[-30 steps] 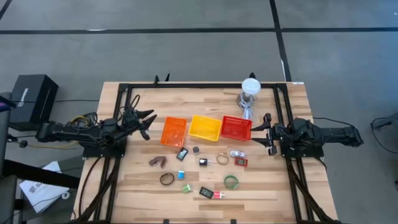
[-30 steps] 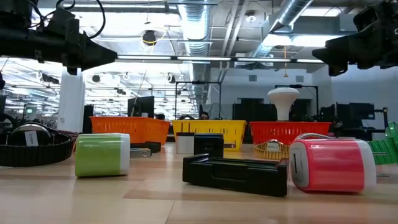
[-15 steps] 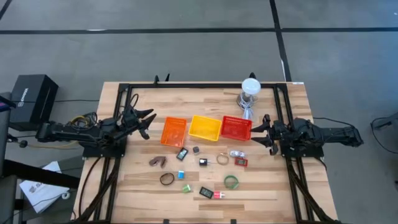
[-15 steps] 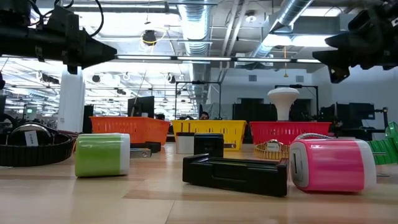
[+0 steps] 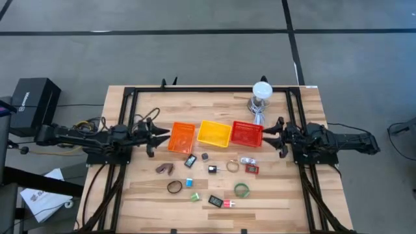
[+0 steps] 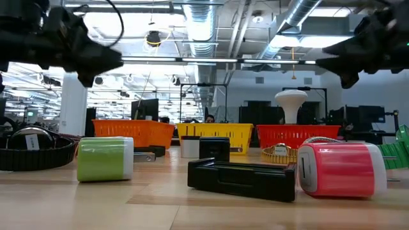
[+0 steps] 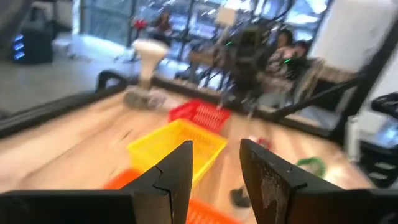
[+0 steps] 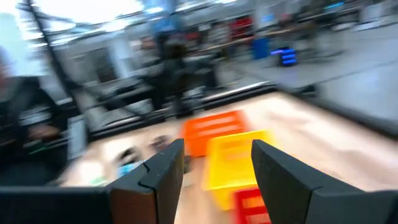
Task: Pick & Place Office items
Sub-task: Put the brown wristwatch into the orange bin
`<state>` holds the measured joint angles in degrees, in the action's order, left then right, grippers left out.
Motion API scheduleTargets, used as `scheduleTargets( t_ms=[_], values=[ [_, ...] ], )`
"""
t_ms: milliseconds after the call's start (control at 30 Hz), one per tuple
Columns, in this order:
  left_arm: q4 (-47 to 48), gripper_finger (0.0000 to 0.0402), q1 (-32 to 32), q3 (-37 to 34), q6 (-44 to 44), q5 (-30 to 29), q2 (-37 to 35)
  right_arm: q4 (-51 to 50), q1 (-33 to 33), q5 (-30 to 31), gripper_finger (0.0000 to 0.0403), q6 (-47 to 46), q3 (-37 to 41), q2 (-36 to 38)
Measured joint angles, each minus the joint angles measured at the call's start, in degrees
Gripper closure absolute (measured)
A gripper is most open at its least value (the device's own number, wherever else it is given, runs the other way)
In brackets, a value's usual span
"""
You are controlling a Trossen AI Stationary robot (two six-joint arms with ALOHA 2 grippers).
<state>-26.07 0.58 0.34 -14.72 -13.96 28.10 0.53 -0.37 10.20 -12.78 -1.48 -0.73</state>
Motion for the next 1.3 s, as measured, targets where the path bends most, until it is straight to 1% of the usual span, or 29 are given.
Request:
scheduleTargets(
  t_ms=[100, 167, 333, 433, 533, 633, 833, 1100, 1300],
  values=[
    [-1.4, 0.0273, 0.0, 0.0, -1.9, 0.1, 5.5, 0.1, -1.2, 7.6, 0.0223, 3.8, 0.0, 0.0],
    [-1.3, 0.0273, 0.5, 0.3, -3.1, 0.9, 8.9, 0.2, -2.1, 10.4, 0.0223, 4.2, -0.1, 0.0],
    [0.2, 0.0273, 2.4, 5.5, -3.0, 0.9, 17.2, 0.2, -4.0, 10.8, 0.0223, 4.3, -0.1, 0.0],
    [5.1, 0.0273, 4.0, 10.4, -1.8, 0.8, 21.5, 0.2, -4.8, 10.8, 0.0223, 4.6, -0.1, 0.0],
    [13.6, 0.0273, 5.4, 15.5, -1.7, -0.5, 24.1, 0.4, -5.3, 10.8, 0.0223, 5.8, -0.1, 0.0],
    [22.8, 0.0272, 7.1, 19.3, -2.2, -1.0, 24.6, 1.1, -5.5, 10.9, 0.0223, 6.3, -0.1, 0.0],
    [35.6, 0.0264, 12.3, 24.7, -6.9, -1.1, 24.0, 1.2, -5.4, 10.9, 0.0223, 7.3, 0.0, 0.0],
    [44.2, 0.0256, 19.5, 25.1, -15.9, -1.0, 24.0, 1.4, -5.4, 10.9, 0.0223, 7.3, 0.0, 0.0],
    [44.7, 0.0252, 24.0, 25.1, -20.5, -1.1, 24.8, 1.3, -5.4, 10.9, 0.0223, 7.3, 0.0, 0.0]
  ],
)
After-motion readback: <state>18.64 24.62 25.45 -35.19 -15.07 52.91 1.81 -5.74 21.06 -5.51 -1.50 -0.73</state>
